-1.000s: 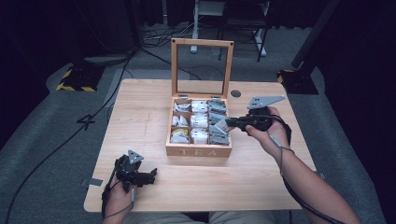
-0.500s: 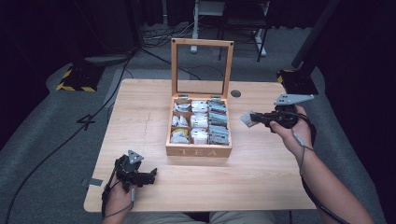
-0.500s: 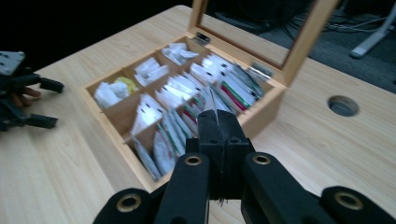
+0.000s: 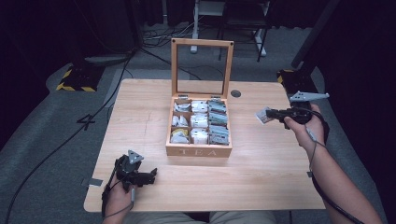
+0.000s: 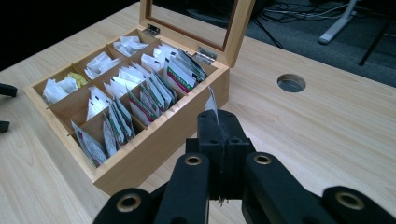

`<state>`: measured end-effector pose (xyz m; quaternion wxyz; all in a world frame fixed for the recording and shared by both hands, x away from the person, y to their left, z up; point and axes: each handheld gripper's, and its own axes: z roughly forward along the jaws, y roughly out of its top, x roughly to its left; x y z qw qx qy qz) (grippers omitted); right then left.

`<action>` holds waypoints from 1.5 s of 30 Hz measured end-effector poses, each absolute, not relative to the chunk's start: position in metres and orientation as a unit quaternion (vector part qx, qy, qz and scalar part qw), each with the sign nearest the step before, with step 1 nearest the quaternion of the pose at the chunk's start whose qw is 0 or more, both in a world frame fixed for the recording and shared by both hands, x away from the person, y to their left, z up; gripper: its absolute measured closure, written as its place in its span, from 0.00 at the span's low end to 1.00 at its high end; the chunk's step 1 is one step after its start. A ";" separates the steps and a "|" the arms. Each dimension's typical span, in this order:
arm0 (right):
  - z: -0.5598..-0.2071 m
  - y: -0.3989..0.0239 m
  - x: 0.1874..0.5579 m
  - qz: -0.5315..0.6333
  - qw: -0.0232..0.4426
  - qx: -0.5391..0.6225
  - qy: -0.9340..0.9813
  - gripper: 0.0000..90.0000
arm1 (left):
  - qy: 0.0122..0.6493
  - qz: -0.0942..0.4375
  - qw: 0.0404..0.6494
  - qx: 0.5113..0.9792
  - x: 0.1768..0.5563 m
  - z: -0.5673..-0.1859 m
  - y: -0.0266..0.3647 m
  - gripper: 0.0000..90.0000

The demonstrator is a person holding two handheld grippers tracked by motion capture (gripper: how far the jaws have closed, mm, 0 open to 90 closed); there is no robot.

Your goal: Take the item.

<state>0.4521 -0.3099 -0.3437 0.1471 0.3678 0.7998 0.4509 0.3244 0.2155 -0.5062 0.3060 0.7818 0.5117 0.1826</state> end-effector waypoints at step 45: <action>-0.446 -0.339 0.467 0.359 0.095 0.446 0.814 0.99 | 0.510 0.183 0.306 0.783 0.324 -0.506 0.216 0.00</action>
